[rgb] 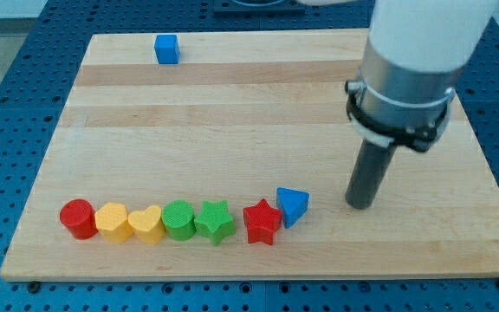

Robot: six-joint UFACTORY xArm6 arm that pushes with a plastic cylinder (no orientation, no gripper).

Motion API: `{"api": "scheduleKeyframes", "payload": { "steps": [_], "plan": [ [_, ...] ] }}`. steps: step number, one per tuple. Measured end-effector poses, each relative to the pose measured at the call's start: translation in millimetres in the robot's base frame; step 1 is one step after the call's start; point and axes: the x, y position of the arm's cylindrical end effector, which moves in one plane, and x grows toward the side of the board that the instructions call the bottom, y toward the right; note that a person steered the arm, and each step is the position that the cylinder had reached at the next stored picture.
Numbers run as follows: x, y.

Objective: Move the blue cube to the left of the red circle

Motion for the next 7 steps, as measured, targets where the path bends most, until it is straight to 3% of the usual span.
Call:
{"api": "scheduleKeyframes", "payload": {
  "steps": [2,4,5,7],
  "plan": [
    [12.3,-52.9],
    [39.2,-58.1],
    [19.9,-58.1],
    [-113.8,-84.8]
  ]
}}
